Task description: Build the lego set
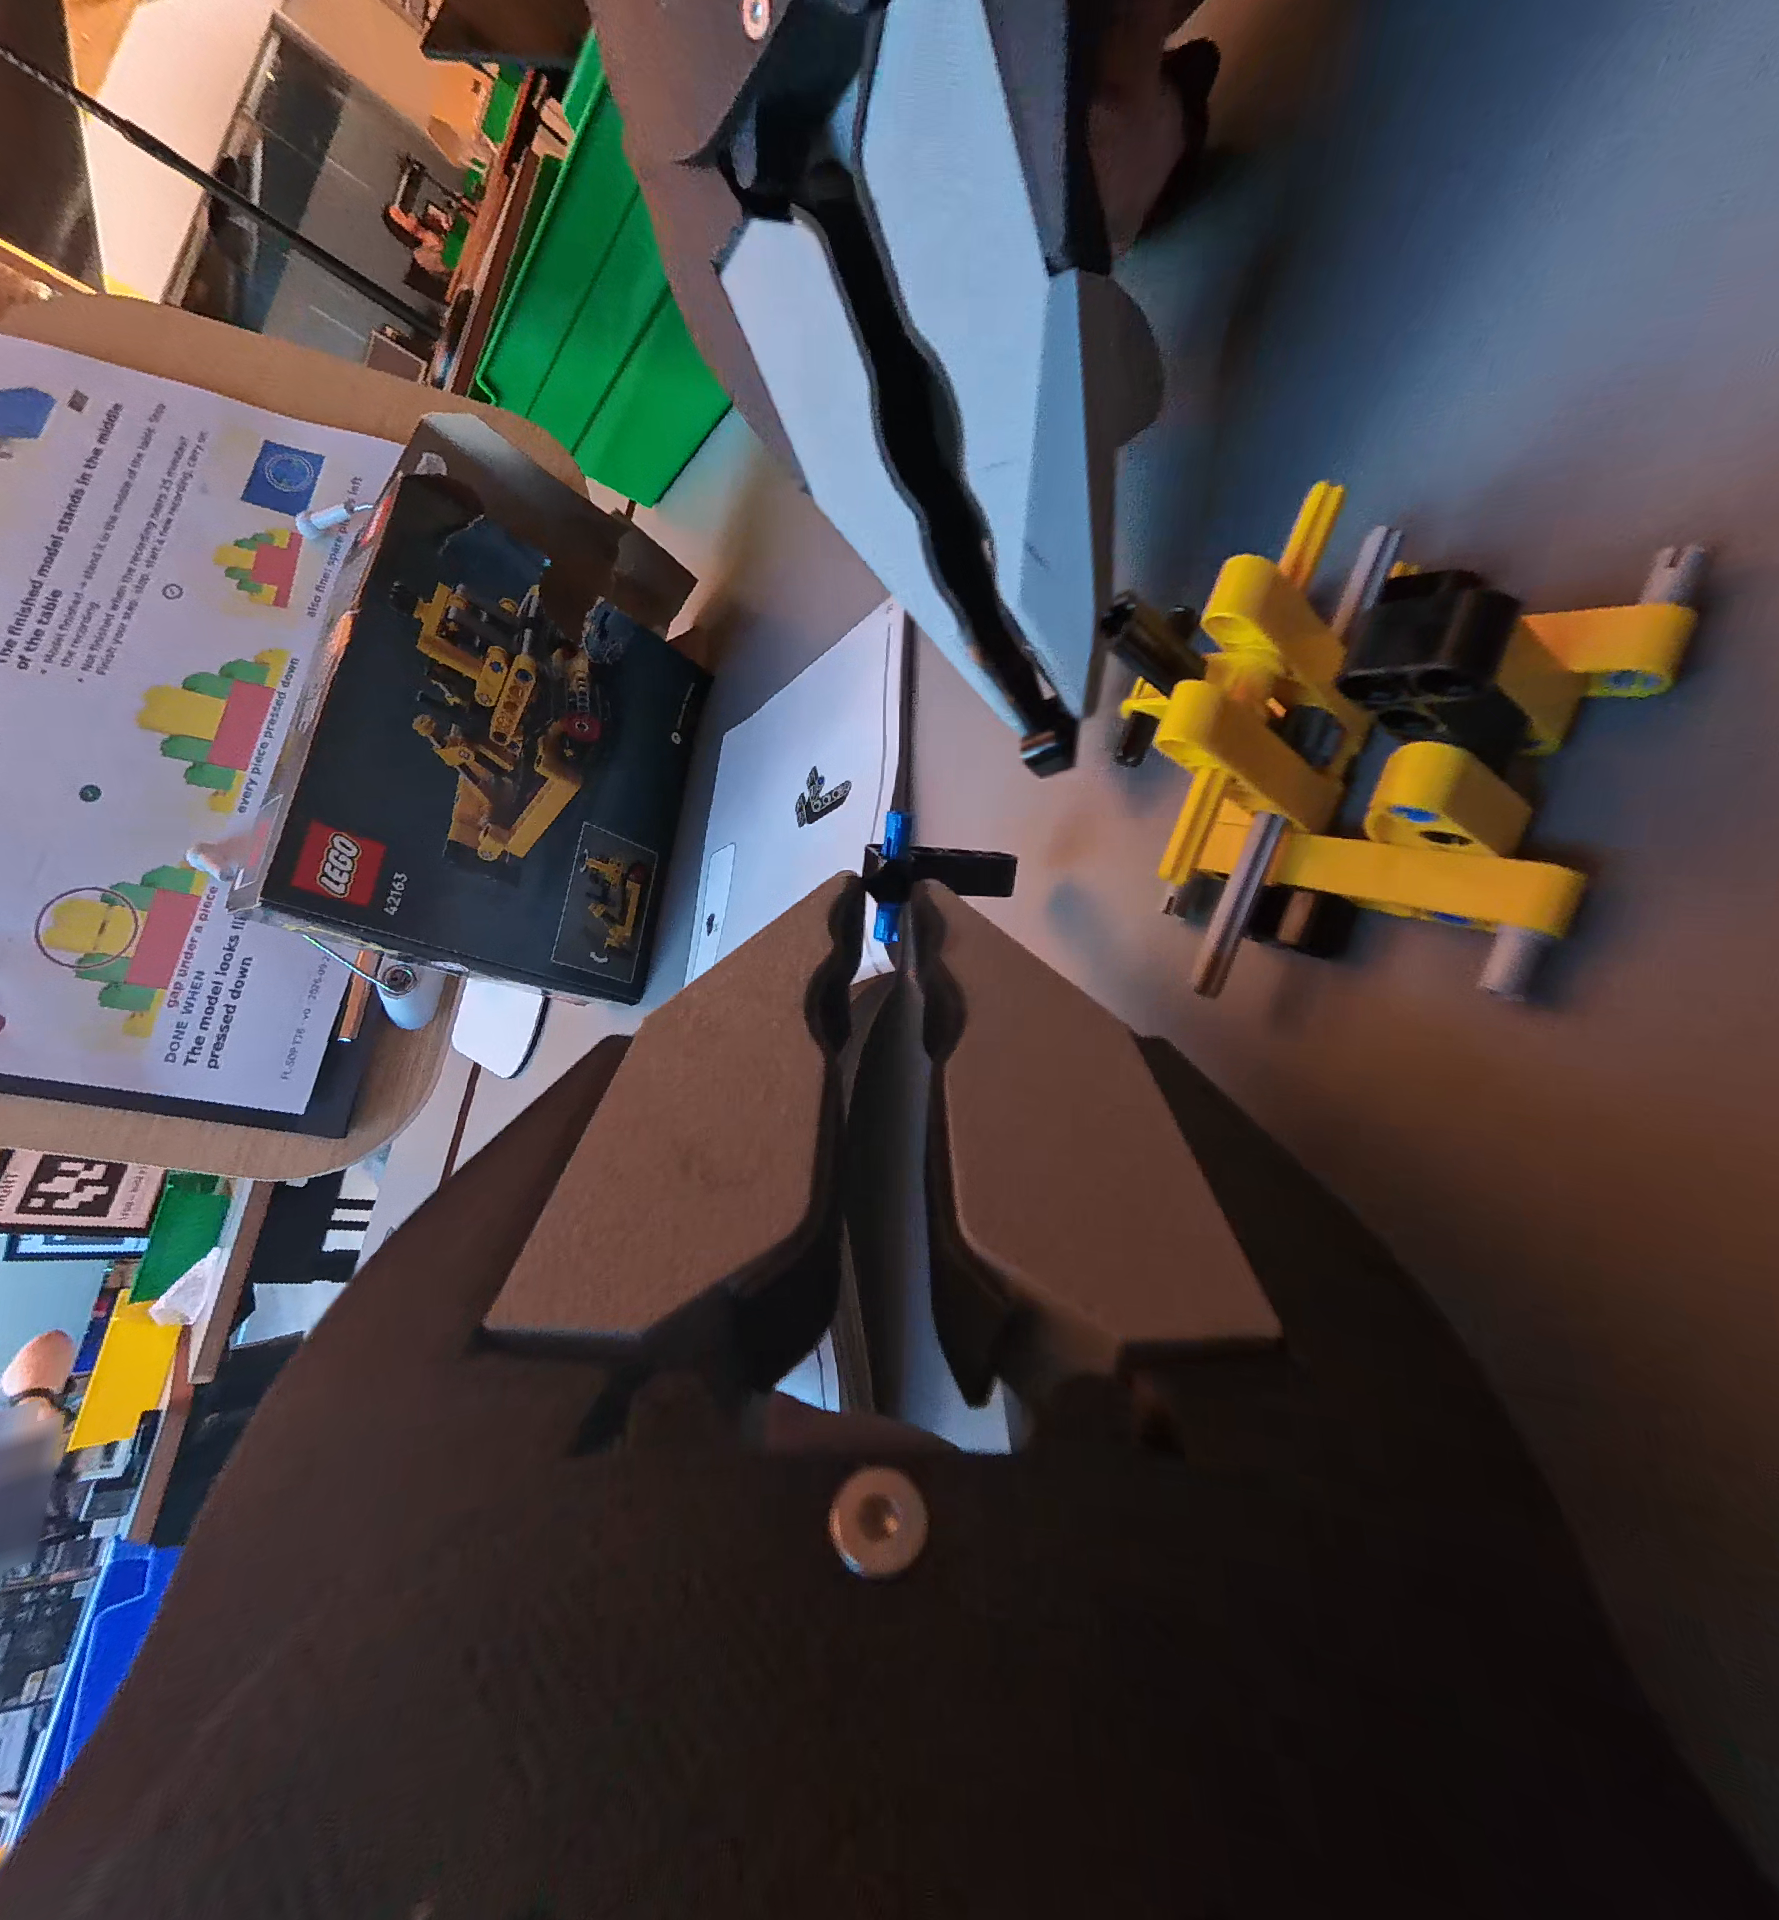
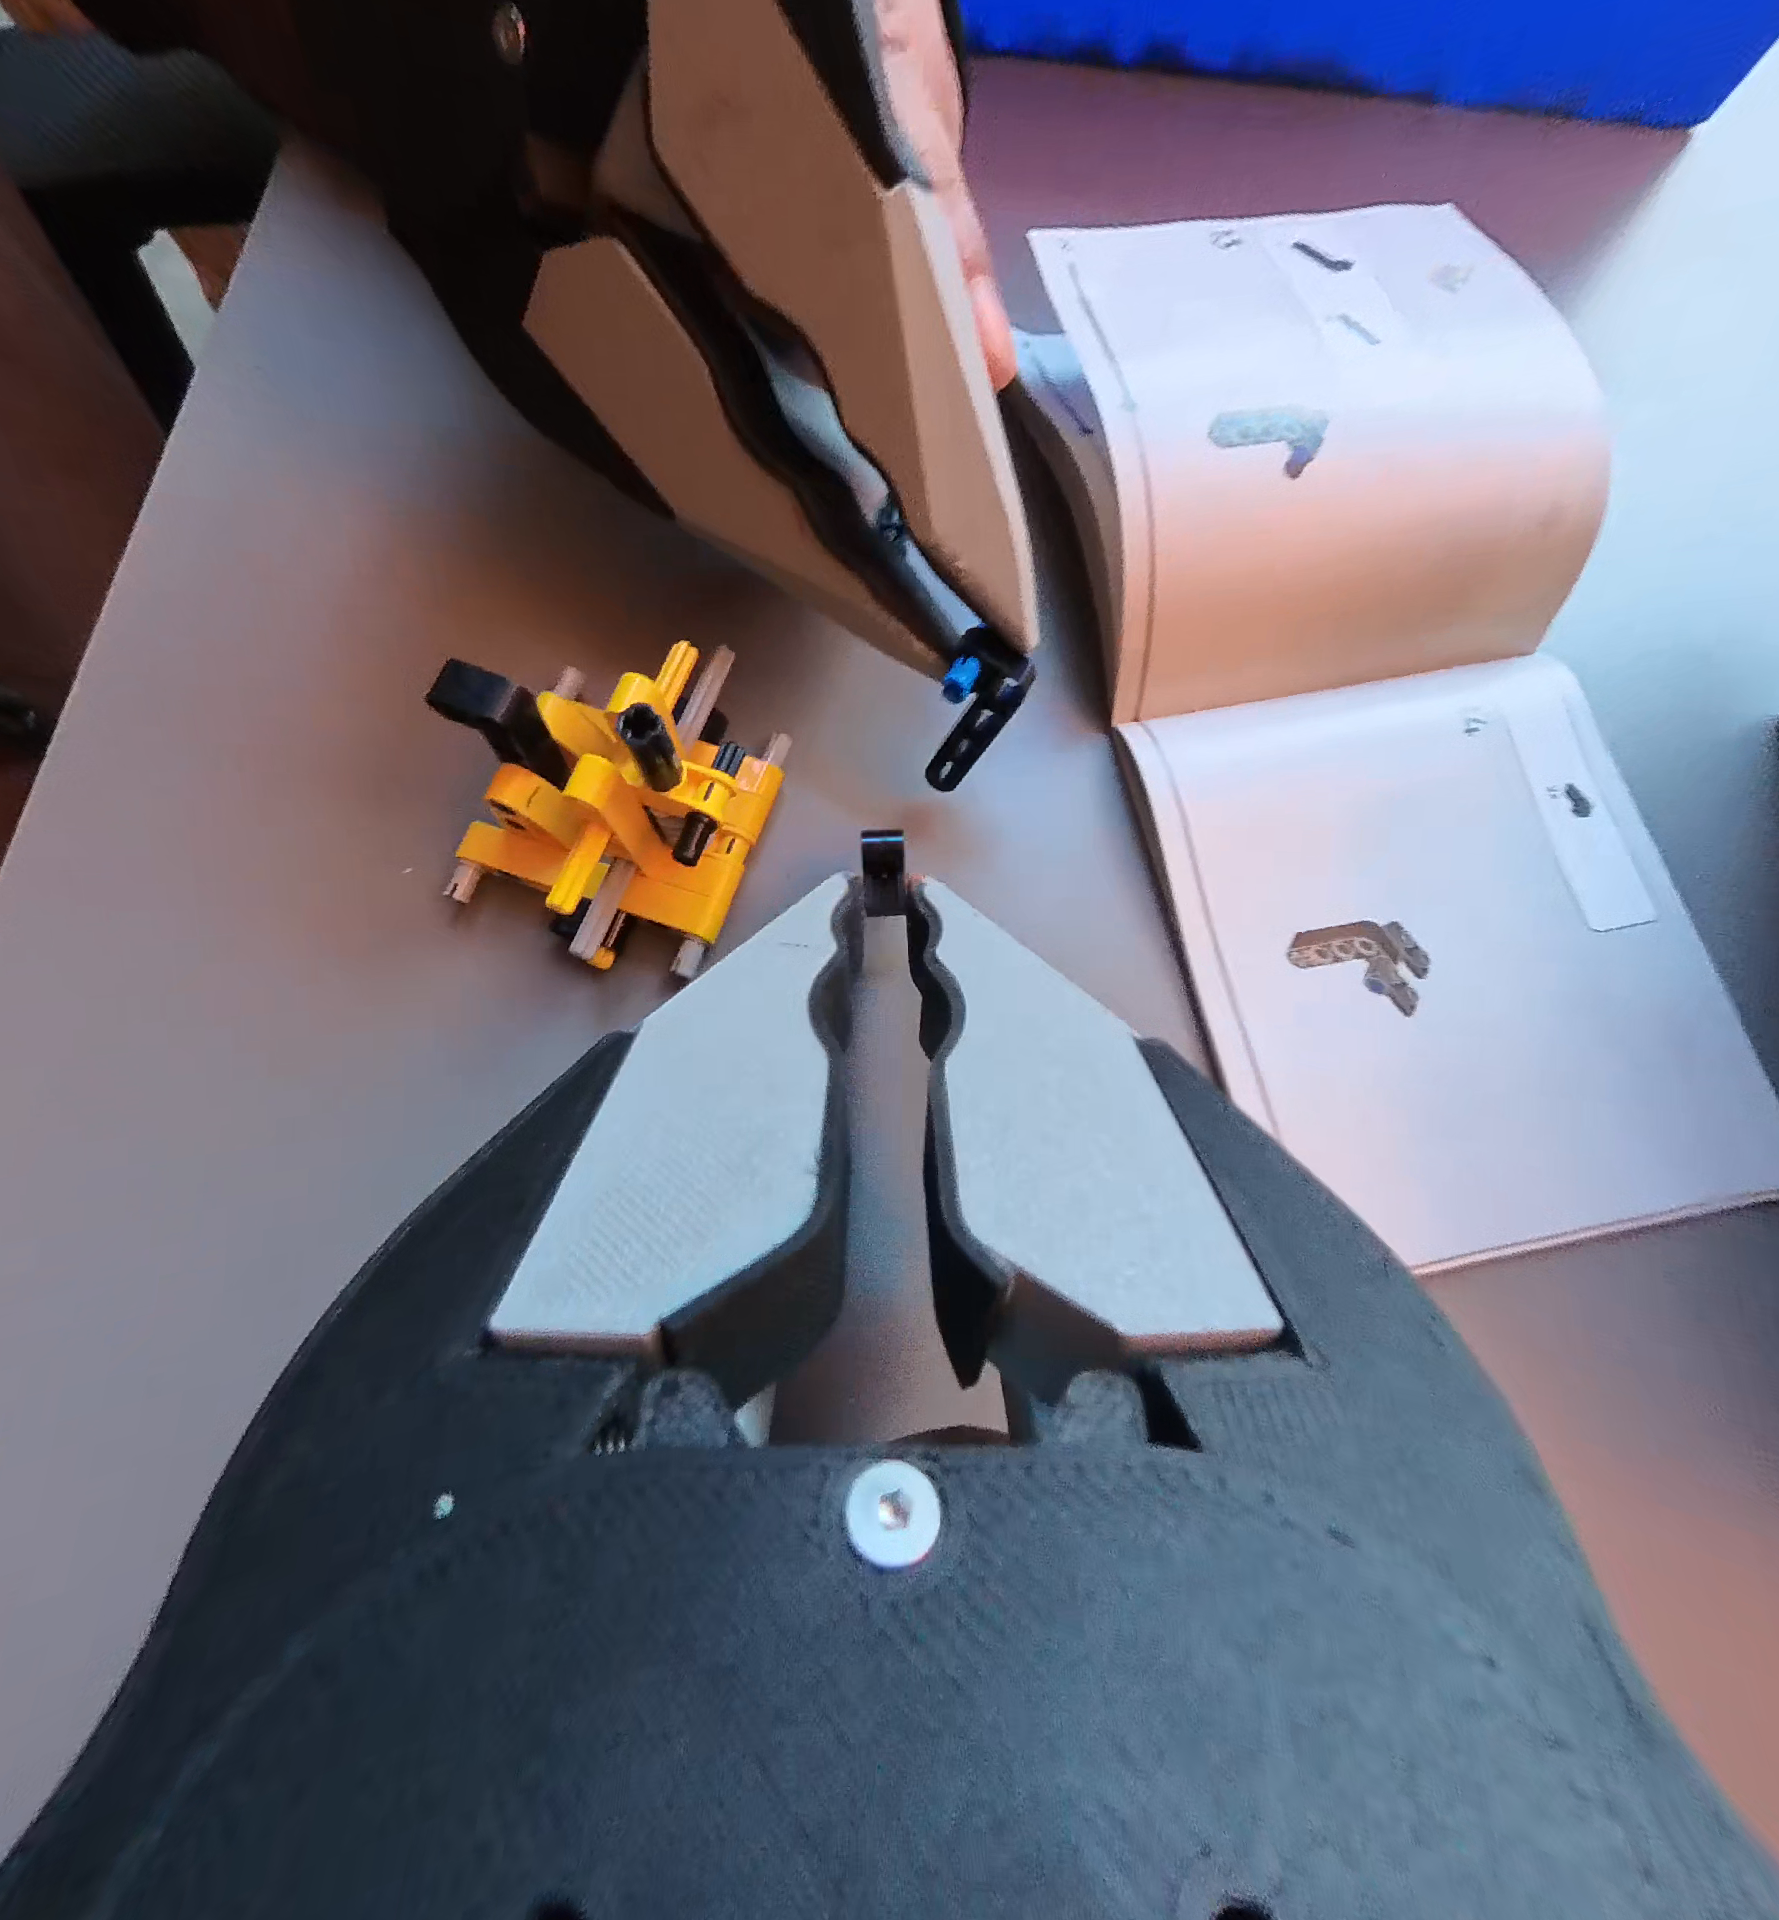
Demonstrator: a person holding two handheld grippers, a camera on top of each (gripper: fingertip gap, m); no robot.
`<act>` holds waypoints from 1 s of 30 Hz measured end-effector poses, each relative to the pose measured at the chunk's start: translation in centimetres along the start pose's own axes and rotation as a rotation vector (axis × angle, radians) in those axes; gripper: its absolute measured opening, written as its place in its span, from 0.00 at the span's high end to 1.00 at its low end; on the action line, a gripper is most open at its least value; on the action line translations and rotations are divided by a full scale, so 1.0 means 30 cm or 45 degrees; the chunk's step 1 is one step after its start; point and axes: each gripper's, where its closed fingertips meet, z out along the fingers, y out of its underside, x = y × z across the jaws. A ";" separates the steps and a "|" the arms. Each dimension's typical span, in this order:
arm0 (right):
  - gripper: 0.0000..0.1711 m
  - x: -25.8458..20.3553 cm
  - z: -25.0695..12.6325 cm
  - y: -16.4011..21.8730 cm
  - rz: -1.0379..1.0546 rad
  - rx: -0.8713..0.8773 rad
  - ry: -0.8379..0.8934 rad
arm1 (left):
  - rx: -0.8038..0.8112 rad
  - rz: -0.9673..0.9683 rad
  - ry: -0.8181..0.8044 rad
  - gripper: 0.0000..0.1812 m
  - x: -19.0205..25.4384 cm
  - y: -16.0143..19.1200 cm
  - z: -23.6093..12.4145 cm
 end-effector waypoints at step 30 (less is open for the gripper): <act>0.97 0.085 -0.085 -0.112 -0.298 0.175 0.414 | 0.023 -0.084 0.007 0.97 -0.008 -0.008 0.001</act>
